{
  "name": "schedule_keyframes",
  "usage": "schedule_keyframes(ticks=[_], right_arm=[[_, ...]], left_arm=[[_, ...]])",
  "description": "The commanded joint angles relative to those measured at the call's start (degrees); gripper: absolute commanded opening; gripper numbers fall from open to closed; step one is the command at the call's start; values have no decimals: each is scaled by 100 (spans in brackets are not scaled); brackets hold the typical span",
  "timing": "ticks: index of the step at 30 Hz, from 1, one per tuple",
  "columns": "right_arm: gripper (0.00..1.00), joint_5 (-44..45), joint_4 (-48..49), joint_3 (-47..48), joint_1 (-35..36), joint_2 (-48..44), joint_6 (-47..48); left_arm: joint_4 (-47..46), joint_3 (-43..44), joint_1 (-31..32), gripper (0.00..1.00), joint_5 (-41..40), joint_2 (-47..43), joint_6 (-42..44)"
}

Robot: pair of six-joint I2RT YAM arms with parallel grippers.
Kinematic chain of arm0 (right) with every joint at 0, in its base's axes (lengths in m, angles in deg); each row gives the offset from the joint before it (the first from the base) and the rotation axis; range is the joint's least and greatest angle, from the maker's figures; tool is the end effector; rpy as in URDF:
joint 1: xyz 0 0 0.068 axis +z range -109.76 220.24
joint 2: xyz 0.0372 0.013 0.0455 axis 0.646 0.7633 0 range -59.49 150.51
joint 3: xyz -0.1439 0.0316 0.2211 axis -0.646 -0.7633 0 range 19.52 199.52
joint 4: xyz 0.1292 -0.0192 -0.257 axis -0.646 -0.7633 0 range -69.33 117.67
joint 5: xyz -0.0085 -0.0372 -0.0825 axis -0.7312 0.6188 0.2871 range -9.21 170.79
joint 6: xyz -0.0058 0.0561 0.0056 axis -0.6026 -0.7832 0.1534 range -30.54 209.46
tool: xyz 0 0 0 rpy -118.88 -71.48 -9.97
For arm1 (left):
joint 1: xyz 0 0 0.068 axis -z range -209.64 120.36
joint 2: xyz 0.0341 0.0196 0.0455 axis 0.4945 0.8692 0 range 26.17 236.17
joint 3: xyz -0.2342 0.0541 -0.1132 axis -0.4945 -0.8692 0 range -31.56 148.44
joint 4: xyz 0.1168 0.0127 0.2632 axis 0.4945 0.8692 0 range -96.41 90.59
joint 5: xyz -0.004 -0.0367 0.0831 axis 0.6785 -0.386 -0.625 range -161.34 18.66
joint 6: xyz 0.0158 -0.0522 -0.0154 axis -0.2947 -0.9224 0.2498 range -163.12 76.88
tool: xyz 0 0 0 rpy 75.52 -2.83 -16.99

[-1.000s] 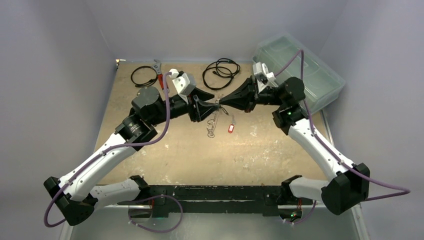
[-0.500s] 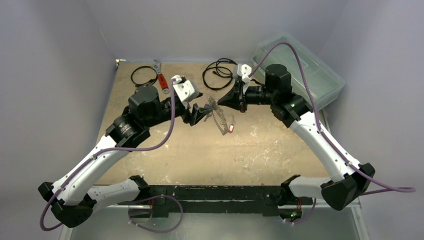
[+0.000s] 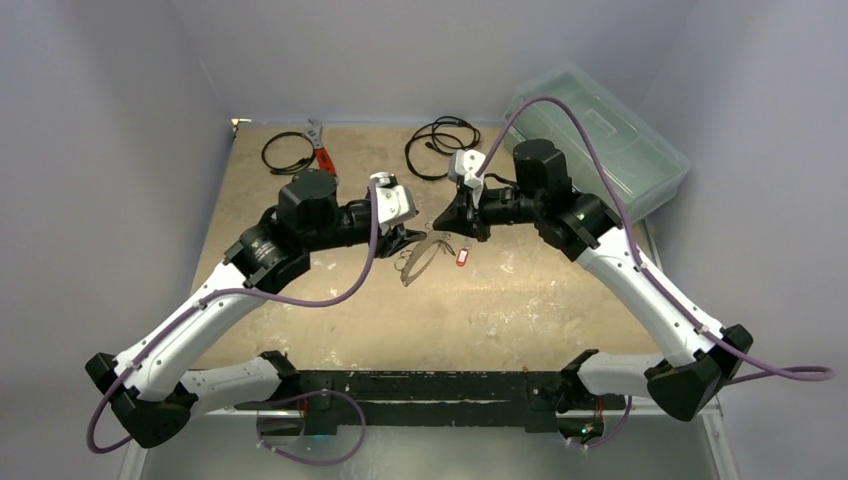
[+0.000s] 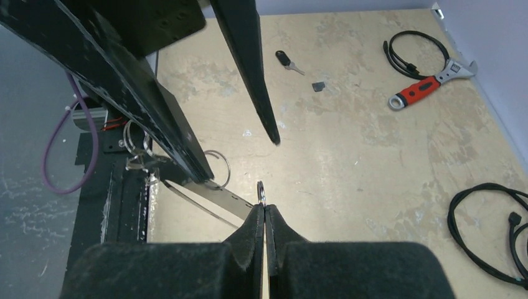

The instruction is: Put the keys on the keyring

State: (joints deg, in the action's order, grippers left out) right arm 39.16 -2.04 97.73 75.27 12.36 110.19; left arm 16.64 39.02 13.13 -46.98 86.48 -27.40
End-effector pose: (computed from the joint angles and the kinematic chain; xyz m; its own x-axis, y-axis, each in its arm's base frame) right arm 0.2307 0.1939 0.4062 0.0251 -0.3056 -0.9518 -0.9832 0.1645 -0.0787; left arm 0.1787 -0.1875 0.4198 0.0913 0.2518 -0.9635 0.9237 0.3401 0.1764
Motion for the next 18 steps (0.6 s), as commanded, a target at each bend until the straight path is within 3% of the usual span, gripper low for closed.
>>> schedule_keyframes(ticks=[1,18], right_arm=[[0,158,98,80,134,-307,144],[0,407,-33,36,449,-392,260]], left_arm=[[246,366,-27,39,552,209,407],[381,483,-25,20,482,422,440]])
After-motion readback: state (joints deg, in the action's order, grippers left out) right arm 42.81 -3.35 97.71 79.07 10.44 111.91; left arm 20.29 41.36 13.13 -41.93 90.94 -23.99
